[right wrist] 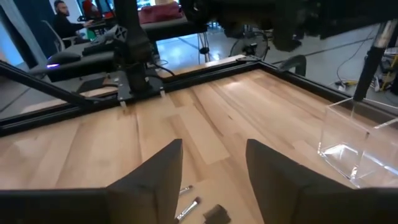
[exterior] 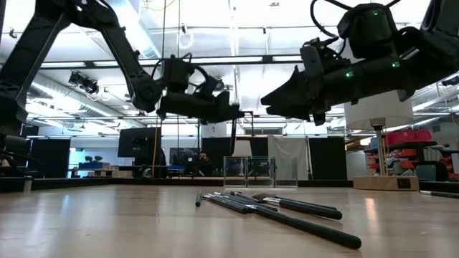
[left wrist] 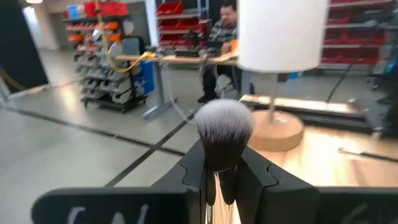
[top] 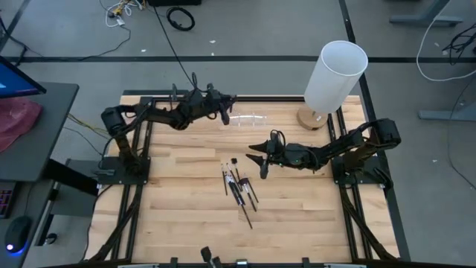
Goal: Pick & Place Makeup Supplies
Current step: Put the black makeup brush into the transparent organizer
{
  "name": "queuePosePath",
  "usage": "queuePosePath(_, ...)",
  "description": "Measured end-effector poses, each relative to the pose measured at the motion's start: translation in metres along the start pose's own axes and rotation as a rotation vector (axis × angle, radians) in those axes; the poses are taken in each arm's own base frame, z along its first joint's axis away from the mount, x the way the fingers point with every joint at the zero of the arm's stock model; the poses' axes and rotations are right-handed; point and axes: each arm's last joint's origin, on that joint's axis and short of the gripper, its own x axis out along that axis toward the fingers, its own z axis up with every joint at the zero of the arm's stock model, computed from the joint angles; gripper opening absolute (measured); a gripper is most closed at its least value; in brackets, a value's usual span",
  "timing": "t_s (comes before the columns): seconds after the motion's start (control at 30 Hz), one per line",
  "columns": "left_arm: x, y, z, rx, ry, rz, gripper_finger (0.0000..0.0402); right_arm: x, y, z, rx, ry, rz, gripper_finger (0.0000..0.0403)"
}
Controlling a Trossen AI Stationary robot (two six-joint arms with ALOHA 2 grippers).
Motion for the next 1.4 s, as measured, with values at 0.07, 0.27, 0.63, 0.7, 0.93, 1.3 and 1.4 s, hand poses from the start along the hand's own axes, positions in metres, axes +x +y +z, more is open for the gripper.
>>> queuePosePath(0.07,0.001,0.004,-0.006,-0.005,0.019,0.01,0.0053,0.0,0.0,0.0,-0.002,0.0,0.0,0.0175)
queuePosePath(0.27,0.006,0.004,-0.025,-0.008,0.054,0.01,0.0054,0.0,0.0,0.0,-0.01,-0.001,0.0,0.0173)
queuePosePath(0.63,0.007,0.006,-0.036,-0.027,0.083,0.094,0.0071,0.0,0.0,0.0,0.007,-0.002,0.001,0.0173)
queuePosePath(0.7,0.007,0.007,-0.036,-0.03,0.084,0.122,0.0073,0.0,0.0,0.0,0.007,-0.002,0.001,0.0173)
queuePosePath(0.93,0.007,0.008,-0.039,-0.033,0.122,0.156,0.0117,0.0,0.0,0.0,0.017,-0.005,0.002,0.0173)
queuePosePath(1.3,0.001,0.01,-0.014,-0.015,0.064,0.163,0.0203,0.0,0.0,0.0,0.056,-0.005,0.002,0.0173)
queuePosePath(1.4,-0.005,0.011,0.004,0.032,0.063,0.175,0.0211,0.0,0.0,0.0,0.061,-0.005,0.002,0.0173)
